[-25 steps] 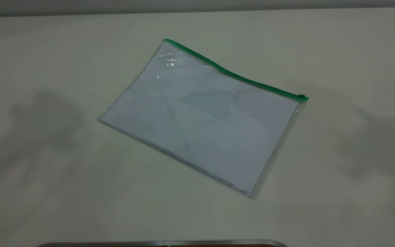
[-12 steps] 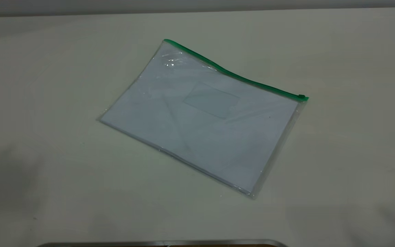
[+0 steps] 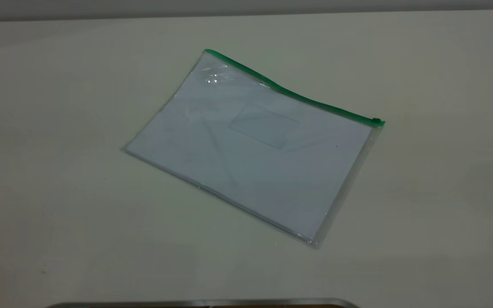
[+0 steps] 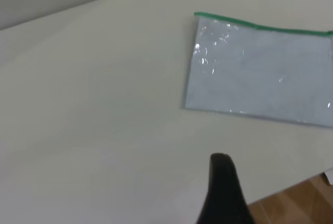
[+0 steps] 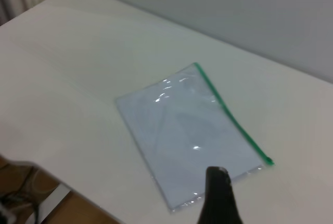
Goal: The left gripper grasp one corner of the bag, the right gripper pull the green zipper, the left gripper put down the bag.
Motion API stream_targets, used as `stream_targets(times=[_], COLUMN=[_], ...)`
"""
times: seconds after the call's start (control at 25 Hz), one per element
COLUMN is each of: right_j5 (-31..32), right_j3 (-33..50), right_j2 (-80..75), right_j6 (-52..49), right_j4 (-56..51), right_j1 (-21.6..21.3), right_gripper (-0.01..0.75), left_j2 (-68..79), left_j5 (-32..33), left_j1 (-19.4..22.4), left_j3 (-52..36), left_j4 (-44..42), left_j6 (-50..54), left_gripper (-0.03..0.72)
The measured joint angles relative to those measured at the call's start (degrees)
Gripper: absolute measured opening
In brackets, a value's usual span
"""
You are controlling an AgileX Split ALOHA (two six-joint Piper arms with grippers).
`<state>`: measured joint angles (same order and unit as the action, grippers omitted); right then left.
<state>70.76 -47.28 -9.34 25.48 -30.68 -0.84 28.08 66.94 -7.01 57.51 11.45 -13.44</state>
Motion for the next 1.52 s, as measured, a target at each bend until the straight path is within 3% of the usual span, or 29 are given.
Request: stream_targets(times=[0.32, 0.6, 0.84, 1.52], right_j5=[-0.2, -3.8, -4.4, -5.4], right_j3=[10.2, 18.5, 19.6, 19.6], right_j2=[7.0, 10.3, 10.3, 10.3], right_j6=[-3.3, -3.4, -6.2, -13.5], right_j4=[10.3, 12.9, 15.7, 22.3], right_j1=[0.0, 0.0, 0.0, 0.0], right_gripper=[0.580, 0.580, 0.580, 0.579], left_j2=[-13.5, -19.8, -20.5, -20.5], left_j5=[0.0, 0.0, 0.0, -1.7], left_j1=[0.0, 0.0, 0.0, 0.0], left_j3=[-13.5, -22.0, -26.8, -29.7], left_j4=[-3.4, -6.3, -6.4, -7.7], left_j6=[0.7, 2.8, 4.4, 9.1], left_gripper=[0.590, 0.590, 0.590, 0.590])
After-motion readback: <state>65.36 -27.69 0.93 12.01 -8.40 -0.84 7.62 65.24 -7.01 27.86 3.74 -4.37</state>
